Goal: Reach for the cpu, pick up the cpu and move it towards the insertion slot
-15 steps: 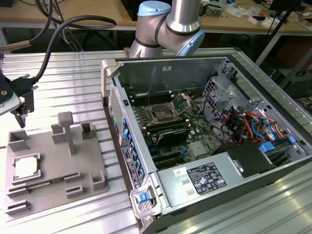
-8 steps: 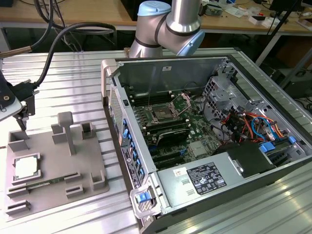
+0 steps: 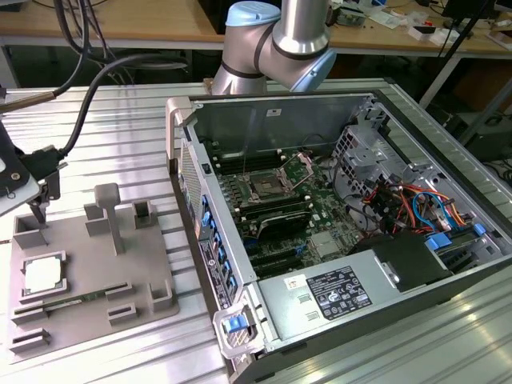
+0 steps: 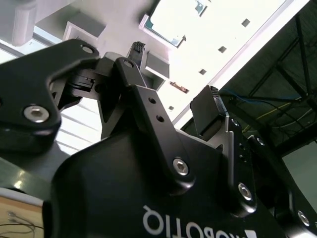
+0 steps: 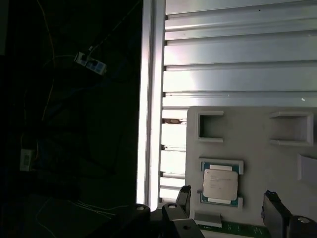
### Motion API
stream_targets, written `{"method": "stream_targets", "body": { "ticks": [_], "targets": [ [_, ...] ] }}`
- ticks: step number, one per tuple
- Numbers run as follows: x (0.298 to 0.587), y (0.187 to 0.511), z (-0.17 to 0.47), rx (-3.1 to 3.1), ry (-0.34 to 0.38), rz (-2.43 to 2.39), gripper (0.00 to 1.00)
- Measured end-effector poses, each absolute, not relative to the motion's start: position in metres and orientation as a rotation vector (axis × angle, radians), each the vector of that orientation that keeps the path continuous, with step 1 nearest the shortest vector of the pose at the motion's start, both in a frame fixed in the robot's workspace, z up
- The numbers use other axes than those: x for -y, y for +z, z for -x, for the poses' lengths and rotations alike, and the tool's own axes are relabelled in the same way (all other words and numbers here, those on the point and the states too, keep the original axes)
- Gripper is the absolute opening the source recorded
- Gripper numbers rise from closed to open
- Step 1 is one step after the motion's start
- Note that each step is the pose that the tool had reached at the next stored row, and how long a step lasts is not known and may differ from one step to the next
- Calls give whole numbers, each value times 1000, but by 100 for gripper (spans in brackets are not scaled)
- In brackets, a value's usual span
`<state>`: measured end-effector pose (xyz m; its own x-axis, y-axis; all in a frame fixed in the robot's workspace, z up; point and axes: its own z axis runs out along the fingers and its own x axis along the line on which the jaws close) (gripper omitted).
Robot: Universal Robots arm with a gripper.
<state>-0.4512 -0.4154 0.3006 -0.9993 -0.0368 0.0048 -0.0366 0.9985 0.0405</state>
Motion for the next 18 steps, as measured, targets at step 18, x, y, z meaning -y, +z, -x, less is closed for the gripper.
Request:
{"method": "stream_targets", "body": {
  "ticks": [18],
  "targets": [
    [422,265,453,3135,-73,-54,66]
  ]
}}
